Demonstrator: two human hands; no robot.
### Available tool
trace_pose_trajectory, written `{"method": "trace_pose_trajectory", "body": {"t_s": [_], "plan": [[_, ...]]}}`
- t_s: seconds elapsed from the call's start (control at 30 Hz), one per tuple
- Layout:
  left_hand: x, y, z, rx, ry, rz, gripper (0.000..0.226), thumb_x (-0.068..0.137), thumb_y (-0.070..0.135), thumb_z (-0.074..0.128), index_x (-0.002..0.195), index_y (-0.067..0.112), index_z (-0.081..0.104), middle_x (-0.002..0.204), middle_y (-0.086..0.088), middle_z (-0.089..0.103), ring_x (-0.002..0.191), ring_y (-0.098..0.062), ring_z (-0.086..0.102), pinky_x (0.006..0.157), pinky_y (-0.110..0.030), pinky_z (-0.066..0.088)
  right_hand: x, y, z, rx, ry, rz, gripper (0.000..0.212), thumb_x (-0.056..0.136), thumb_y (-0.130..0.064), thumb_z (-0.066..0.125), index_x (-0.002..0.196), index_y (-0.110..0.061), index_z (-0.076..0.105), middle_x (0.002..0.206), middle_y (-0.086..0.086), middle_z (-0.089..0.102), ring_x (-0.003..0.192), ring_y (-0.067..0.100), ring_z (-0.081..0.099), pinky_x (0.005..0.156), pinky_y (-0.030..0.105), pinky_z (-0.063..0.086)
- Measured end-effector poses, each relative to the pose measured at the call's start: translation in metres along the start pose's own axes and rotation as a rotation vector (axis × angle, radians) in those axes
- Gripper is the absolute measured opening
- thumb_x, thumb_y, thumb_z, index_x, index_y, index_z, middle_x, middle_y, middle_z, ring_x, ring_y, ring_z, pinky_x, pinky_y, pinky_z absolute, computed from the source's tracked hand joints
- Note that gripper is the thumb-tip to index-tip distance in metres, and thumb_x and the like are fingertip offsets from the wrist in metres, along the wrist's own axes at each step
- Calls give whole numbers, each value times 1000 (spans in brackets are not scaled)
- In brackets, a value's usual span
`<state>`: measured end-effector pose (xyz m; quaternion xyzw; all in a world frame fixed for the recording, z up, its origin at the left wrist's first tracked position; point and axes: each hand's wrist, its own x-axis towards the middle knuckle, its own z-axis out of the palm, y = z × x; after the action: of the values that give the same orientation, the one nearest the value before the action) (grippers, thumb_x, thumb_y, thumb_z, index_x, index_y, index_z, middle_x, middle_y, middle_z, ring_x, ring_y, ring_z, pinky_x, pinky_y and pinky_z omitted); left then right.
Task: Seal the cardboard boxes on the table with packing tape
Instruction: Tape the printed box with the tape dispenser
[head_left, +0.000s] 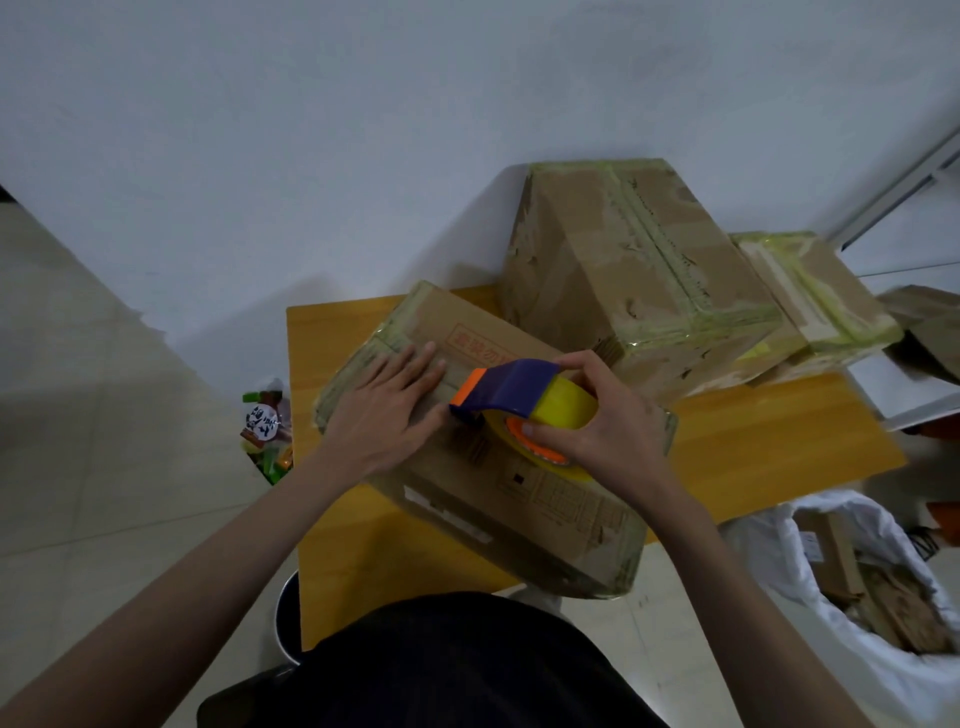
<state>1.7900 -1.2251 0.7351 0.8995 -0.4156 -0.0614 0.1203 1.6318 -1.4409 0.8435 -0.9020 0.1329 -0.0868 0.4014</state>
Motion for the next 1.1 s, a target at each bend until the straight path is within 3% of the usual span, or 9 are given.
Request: {"method": "trace_pose_trajectory", "body": {"t_s": [0.13,0.27,0.37,0.6,0.83,0.97,1.1], "plan": [[8,-22,-3,4,56,-67,70,99,63,2,158,29,20,166,10,9,153,-7,-2,125,-31,-6,3,-1,8,56,18,23,58,74,-36,89,118,-33,51,104,-14,61,98,5,57,79,37,52],[25,-48,-14,-15,-9,18,69,99,62,-2,159,31,13,167,12,5,153,-5,-6,124,-29,-8,8,-7,15,66,4,40,61,75,-38,88,120,-36,46,104,-8,59,96,6,57,79,44,54],[40,-67,-25,14,-55,81,67,99,61,-3,159,34,9,166,13,-1,152,-4,-9,122,-25,-11,9,-10,17,69,6,33,63,77,-36,88,123,-31,45,103,-8,57,94,4,56,75,40,53],[54,-79,-27,74,-116,125,65,97,67,-5,157,41,-3,165,15,-12,151,-4,-18,125,-33,-7,8,-9,18,121,-54,27,66,78,-28,88,126,-32,42,101,-9,53,93,1,54,69,25,49],[54,-78,-28,72,-115,127,66,96,67,-6,157,41,-4,165,16,-13,151,-4,-18,124,-31,-10,-1,-3,11,145,-155,58,70,77,-33,88,130,-41,43,101,0,60,87,11,63,73,39,56],[54,-80,-26,81,-123,133,66,97,67,-5,157,40,-7,165,15,-15,150,-4,-21,124,-32,-11,-9,5,2,125,-182,104,68,75,-47,86,129,-43,45,112,-8,64,99,8,63,83,45,56],[55,-81,-25,94,-126,129,66,97,67,-4,157,40,-8,164,15,-17,149,-3,-24,122,-30,-15,-34,16,-25,228,-215,203,67,71,-42,87,126,-43,49,111,-26,65,105,2,64,81,26,56]]}}
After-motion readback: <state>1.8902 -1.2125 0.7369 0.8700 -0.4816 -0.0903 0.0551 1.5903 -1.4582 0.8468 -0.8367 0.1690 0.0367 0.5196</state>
